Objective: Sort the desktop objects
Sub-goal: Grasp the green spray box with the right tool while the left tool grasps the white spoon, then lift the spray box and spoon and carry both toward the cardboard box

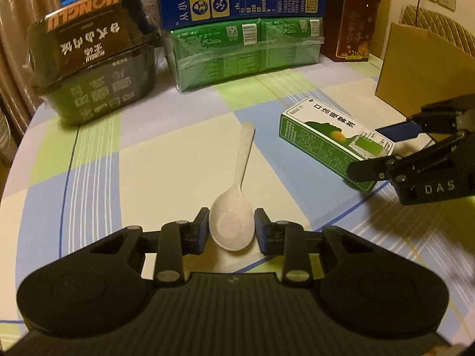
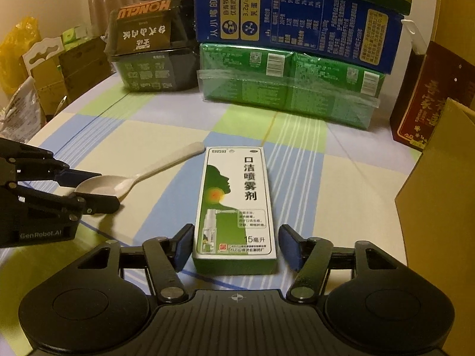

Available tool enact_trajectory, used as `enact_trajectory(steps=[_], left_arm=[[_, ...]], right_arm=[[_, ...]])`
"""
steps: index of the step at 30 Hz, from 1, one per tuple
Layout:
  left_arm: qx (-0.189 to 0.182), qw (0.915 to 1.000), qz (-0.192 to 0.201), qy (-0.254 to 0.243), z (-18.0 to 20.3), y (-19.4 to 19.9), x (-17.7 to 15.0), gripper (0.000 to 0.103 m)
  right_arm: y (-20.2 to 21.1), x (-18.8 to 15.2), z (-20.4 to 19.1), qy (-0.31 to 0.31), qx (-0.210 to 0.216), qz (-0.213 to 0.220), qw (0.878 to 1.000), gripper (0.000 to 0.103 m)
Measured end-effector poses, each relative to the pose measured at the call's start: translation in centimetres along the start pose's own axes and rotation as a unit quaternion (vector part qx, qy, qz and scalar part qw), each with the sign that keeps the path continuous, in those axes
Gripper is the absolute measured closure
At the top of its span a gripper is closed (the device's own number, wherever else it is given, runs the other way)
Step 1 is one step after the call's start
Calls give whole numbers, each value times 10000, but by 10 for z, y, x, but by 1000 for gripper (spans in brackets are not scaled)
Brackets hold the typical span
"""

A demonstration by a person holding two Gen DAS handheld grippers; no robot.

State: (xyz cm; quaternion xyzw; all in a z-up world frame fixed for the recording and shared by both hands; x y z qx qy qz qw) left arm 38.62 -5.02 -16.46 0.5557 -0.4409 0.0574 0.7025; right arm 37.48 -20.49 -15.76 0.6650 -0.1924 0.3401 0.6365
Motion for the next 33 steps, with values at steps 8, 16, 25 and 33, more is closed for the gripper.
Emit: enact_trajectory(steps=[8, 16, 25, 33], left_arm=[[38, 10000, 68, -21, -2, -4, 3, 71], [6, 10000, -13, -69, 2, -3, 2, 75], [-98, 9973, -6, 730, 15, 15, -17, 75], [-82, 9995, 60, 311, 35, 21, -32, 75]], right_arm=[[-8, 1, 2, -24, 1, -39, 10000, 40], [-16, 6, 1, -80, -19, -58, 9999, 41], [5, -15, 2, -183, -108, -185, 9996, 50], [10, -22, 3, -61, -36, -158, 9998, 48]])
Point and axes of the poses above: each gripper's, at about its wrist camera, not at the fingertips, and y roughly against the way its jaws point, z to its right, x to its top, the point moved 6 cm from there along -y, roughly the way its jaws point, and after that the axes turned 5 degrees about -x, right-handed, at the moved point
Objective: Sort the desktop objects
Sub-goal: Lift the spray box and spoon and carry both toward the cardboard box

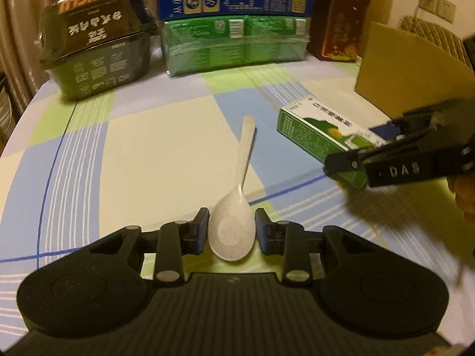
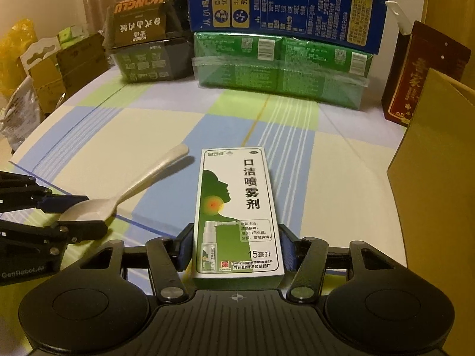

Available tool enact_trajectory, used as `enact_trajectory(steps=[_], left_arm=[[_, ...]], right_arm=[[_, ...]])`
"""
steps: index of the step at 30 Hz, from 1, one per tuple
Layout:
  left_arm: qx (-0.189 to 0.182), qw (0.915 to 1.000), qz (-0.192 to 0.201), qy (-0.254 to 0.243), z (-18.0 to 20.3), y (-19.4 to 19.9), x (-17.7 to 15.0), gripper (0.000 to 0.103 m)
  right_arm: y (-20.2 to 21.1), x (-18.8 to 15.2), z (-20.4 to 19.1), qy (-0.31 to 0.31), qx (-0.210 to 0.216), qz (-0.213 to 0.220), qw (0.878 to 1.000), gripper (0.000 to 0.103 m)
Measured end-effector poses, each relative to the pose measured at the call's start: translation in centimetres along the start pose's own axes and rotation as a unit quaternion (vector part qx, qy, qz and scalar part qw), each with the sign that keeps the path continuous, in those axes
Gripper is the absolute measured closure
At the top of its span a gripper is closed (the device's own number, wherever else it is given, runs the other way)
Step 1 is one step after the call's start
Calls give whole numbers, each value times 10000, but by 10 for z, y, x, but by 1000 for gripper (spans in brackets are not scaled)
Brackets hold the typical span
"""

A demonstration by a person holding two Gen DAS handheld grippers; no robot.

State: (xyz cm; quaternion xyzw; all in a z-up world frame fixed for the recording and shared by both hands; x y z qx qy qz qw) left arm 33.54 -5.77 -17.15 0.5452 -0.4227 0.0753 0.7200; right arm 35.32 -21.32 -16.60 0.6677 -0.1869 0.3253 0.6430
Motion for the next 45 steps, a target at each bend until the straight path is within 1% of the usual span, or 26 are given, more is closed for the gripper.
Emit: enact_trajectory(steps=[3, 6, 13, 14, 16, 20, 25, 29, 32, 38, 42, 45], left_arm=[[58, 9997, 27, -253, 1, 0, 0, 75], [123, 9989, 40, -441, 2, 0, -1, 74], [134, 9972, 46, -738, 3, -1, -1, 73], [128, 9971, 39, -743, 4, -1, -1, 73], [122, 9973, 23, -722, 4, -1, -1, 73], [94, 9985, 13, -539, 4, 0, -1, 74], [22, 10000, 8, -20, 4, 6, -4, 75], [5, 9990, -17, 440, 4, 14, -9, 75], [5, 9981, -33, 620, 7, 22, -12, 75], [63, 9971, -37, 759, 17, 48, -15, 75], [153, 9963, -25, 848, 23, 70, -14, 75], [183, 9946, 65, 1023, 29, 92, -10, 75]], right_arm=[[-1, 3, 0, 27, -2, 48, 10000, 45], [-5, 5, 0, 63, 6, 50, 10000, 44], [-12, 8, -1, 124, -11, 53, 9999, 44], [-12, 8, -1, 126, -17, 52, 9999, 44], [-12, 9, -2, 149, -13, 58, 9999, 50], [-11, 8, -2, 100, -88, 30, 9999, 50], [0, 0, -7, 43, -43, -60, 10000, 50], [15, -9, -9, -4, 1, -126, 9999, 51], [28, -11, -7, -50, -8, -147, 9999, 51], [69, -5, -7, -97, 68, -34, 9999, 51], [104, -2, -10, -117, 146, 66, 9998, 51], [133, -4, -12, -152, 192, 137, 9996, 51]])
Point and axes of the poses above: each gripper's, at about its wrist camera, not at the fingertips, and y roughly against the way its jaws point, z to its right, x to its top, the point moved 6 cm from there along -y, roughly the way its jaws point, and after that the axes turned 5 degrees about -x, right-handed, at the moved point
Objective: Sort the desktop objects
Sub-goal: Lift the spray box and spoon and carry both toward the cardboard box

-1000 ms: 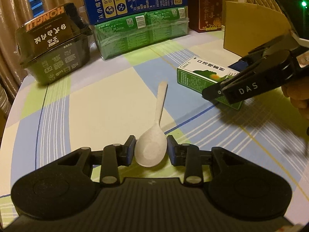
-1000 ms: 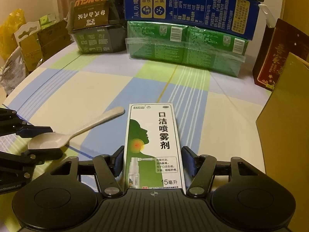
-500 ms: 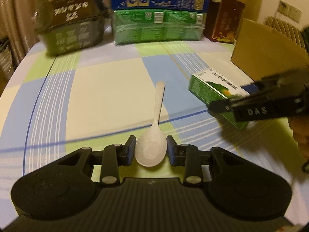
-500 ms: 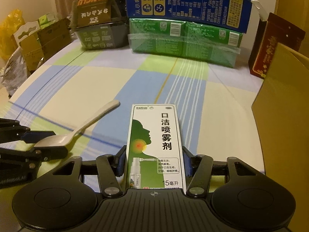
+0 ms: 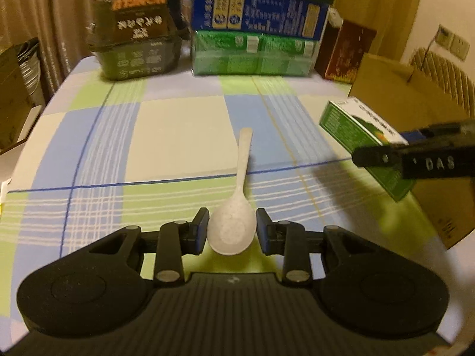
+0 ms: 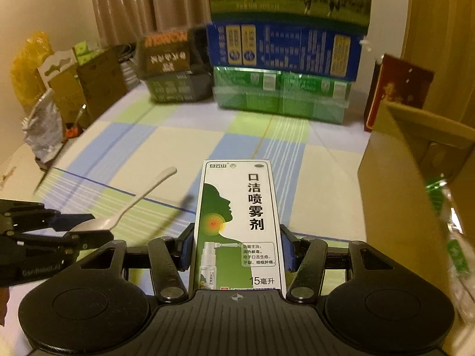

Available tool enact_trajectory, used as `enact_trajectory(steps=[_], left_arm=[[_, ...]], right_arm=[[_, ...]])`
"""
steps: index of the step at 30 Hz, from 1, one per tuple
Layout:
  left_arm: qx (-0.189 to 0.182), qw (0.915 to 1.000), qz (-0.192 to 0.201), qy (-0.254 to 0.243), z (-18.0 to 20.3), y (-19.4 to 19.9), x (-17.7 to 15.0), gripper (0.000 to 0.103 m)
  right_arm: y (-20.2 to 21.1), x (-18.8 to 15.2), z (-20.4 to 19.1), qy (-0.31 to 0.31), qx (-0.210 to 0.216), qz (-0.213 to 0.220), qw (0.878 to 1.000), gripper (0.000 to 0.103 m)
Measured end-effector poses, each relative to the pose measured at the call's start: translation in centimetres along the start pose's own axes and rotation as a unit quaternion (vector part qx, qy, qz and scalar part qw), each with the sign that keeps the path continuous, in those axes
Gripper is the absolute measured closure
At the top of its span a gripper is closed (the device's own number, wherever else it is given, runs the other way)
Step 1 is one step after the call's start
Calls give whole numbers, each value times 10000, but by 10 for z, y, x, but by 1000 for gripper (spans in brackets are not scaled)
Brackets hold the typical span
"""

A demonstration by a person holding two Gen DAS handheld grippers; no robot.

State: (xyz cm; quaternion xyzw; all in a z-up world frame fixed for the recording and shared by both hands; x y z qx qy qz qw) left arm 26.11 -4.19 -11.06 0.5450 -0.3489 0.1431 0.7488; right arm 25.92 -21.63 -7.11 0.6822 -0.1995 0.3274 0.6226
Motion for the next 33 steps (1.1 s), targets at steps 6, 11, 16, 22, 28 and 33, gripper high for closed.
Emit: enact_trajectory(steps=[6, 11, 16, 22, 28, 33], left_arm=[[-28, 9997, 225, 72, 27, 50, 9, 75], [-186, 9990, 390, 85, 62, 83, 12, 75], [-340, 9980, 525, 42, 103, 108, 13, 75], [-480, 9970, 609, -61, 147, 126, 17, 75], [-644, 9959, 628, -135, 189, 136, 19, 75], [-812, 9948, 600, -136, 220, 134, 18, 75]], right_arm=[[61, -8, 5, -59, 6, 142, 9999, 50], [113, -22, 19, -234, -98, 255, 9994, 50], [154, -37, 41, -428, -276, 345, 9981, 50], [197, -60, 70, -544, -523, 417, 9963, 50], [223, -77, 104, -652, -760, 457, 9939, 50], [238, -89, 129, -783, -906, 483, 9916, 50]])
Point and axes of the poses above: each gripper's, at about its wrist camera, not at the fingertips, and y roughly against the way its jaws point, z to its right, x to its top, the point moved 6 cm from there along -y, roughly the way its jaws point, and after that the axes turned 5 degrees about -x, right-handed, at the moved point
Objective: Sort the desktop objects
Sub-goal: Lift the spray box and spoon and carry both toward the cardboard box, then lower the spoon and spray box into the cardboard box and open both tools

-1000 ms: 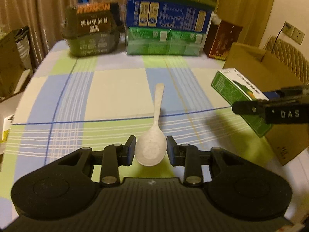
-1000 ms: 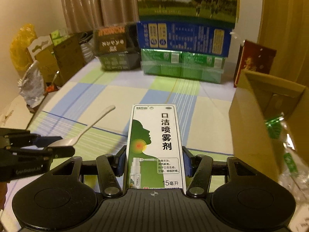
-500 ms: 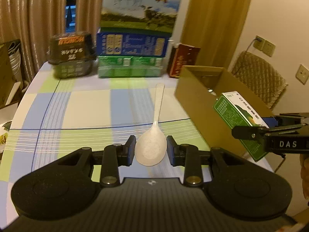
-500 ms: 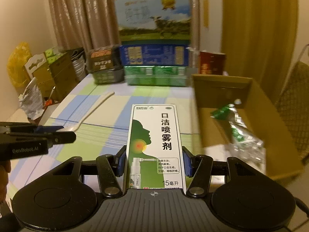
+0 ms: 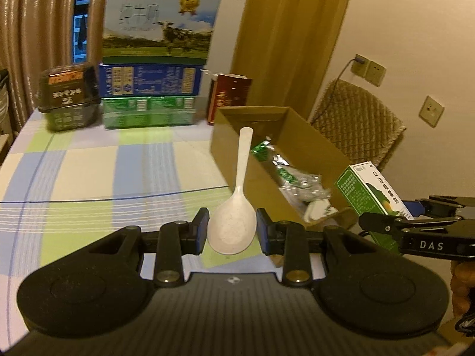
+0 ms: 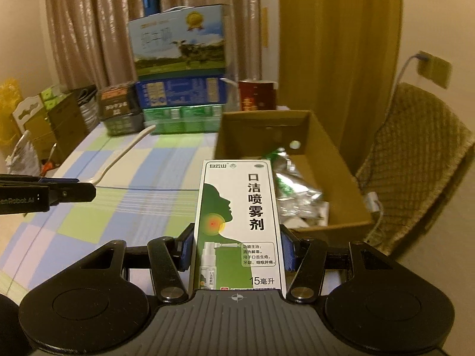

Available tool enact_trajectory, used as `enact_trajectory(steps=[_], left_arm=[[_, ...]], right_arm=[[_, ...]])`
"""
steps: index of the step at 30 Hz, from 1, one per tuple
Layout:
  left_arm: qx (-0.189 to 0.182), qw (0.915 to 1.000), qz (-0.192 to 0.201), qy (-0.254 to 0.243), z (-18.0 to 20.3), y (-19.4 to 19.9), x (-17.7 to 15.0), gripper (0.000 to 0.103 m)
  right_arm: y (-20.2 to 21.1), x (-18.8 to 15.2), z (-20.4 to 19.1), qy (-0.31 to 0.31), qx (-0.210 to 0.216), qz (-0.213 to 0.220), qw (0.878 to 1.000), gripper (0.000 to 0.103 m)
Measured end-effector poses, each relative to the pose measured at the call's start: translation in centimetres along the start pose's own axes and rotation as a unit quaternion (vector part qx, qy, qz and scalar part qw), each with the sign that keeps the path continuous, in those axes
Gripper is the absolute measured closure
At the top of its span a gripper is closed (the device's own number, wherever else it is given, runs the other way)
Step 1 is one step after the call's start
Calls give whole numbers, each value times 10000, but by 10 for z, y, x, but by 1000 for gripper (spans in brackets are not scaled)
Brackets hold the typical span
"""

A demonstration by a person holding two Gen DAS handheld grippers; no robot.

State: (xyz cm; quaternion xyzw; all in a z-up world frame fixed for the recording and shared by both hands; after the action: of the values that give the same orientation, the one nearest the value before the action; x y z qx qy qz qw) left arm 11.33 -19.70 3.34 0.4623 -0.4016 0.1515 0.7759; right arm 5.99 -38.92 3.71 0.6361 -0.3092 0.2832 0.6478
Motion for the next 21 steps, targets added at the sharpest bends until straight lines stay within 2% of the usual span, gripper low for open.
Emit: enact_trajectory(steps=[12, 21], left_arm=[[-158, 9997, -145, -125, 56, -12, -8, 75], [-256, 9992, -237, -195, 85, -27, -11, 75]], right_arm=[[24, -9, 50, -228, -222, 135, 9994, 50], [22, -4, 75, -296, -359, 154, 9988, 50]])
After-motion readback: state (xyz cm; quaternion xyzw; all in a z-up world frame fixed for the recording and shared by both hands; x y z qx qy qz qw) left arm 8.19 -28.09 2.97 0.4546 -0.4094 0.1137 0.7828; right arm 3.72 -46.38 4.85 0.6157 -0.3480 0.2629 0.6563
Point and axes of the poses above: each gripper's, at about its wrist camera, not at the fingertips, and y roughly against the way its jaws point, z to its right, x to its top, the point moved 6 cm from there along -y, roughly the way its jaws point, and after that the axes turned 5 degrees about -x, right-handed, at the moved point
